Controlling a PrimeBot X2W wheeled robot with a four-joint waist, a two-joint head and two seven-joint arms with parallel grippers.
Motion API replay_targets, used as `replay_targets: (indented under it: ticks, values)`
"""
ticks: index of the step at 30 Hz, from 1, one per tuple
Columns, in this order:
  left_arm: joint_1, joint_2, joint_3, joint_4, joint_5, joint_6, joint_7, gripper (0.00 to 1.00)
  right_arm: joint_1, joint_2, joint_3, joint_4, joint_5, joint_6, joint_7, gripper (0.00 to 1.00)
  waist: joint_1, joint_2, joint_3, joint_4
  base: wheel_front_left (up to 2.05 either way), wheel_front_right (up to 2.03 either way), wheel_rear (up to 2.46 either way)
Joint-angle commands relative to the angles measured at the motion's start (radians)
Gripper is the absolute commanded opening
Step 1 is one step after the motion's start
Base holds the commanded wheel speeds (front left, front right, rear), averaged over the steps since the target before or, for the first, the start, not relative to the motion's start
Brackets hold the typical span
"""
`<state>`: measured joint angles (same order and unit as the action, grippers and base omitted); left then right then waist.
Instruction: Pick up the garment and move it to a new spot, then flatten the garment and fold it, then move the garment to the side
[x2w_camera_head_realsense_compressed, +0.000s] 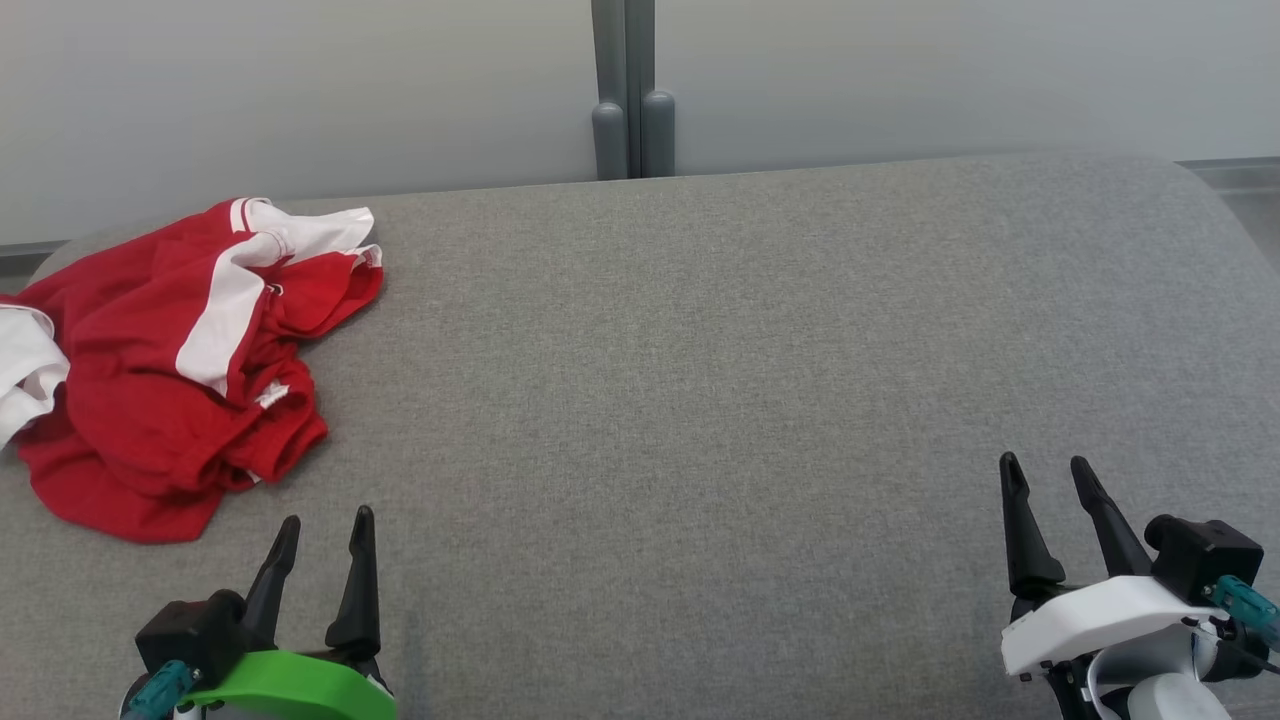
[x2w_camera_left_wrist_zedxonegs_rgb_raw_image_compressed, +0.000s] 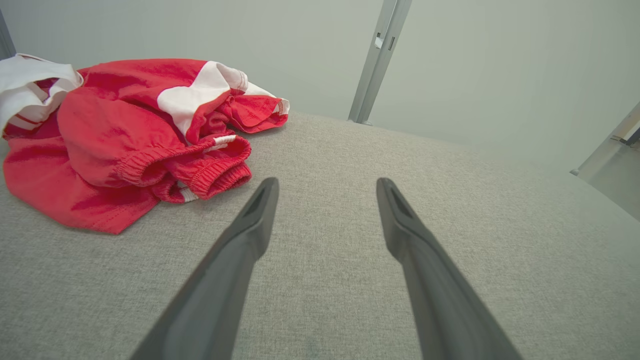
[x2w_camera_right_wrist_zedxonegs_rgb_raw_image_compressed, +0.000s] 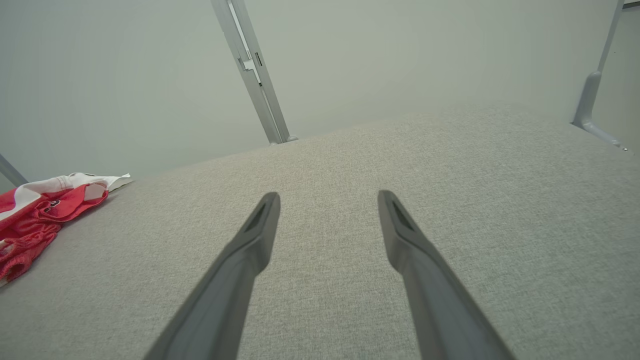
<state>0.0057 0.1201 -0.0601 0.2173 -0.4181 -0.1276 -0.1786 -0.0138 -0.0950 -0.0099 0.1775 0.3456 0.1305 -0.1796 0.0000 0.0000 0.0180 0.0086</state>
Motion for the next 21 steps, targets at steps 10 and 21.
replay_targets:
  ticks: [10, 21]
  values:
    - [0.007, 0.013, -0.003, 0.012, 0.097, -0.004, -0.032, 1.0, -0.004, -0.014, 0.018, -0.006, -0.084, 0.0, -0.033, 1.0, 0.0, 0.0, 0.004, 0.006, 0.0, 0.0, 0.0]
    - [0.007, 0.008, -0.003, 0.04, 0.129, -0.004, -0.053, 1.0, -0.014, -0.023, 0.034, 0.018, -0.134, 0.0, -0.054, 1.0, 0.0, 0.0, 0.011, 0.007, 0.0, 0.0, 0.0]
